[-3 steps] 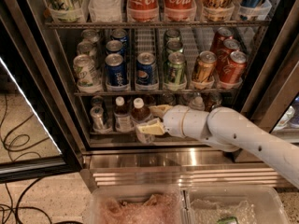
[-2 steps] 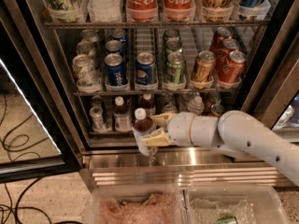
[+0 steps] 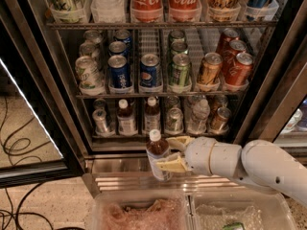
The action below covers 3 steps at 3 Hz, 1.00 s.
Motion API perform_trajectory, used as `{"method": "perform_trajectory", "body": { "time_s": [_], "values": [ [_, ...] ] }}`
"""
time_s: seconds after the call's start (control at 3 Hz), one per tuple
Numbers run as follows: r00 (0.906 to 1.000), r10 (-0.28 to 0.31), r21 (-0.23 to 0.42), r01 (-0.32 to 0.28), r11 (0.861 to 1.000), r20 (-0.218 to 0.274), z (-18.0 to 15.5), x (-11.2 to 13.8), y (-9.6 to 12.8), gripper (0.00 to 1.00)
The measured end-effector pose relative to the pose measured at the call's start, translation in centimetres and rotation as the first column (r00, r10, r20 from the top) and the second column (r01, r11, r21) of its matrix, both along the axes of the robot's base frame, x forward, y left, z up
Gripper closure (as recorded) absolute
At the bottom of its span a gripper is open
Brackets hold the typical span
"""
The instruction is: Pick blue plastic bottle from bottom shelf of fridge
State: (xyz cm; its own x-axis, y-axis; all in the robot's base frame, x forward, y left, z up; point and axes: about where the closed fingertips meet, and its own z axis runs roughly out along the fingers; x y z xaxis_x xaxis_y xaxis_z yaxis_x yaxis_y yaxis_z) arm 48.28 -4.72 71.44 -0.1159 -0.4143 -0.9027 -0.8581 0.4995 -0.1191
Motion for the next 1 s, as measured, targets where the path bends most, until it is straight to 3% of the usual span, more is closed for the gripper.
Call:
{"method": "perform_trajectory", "body": {
  "time_s": [1.0],
  "values": [
    [0.9983,0.043,-0.022,-0.042,0.999,0.039,2.0,-2.3,1.2,1.0]
  ]
}}
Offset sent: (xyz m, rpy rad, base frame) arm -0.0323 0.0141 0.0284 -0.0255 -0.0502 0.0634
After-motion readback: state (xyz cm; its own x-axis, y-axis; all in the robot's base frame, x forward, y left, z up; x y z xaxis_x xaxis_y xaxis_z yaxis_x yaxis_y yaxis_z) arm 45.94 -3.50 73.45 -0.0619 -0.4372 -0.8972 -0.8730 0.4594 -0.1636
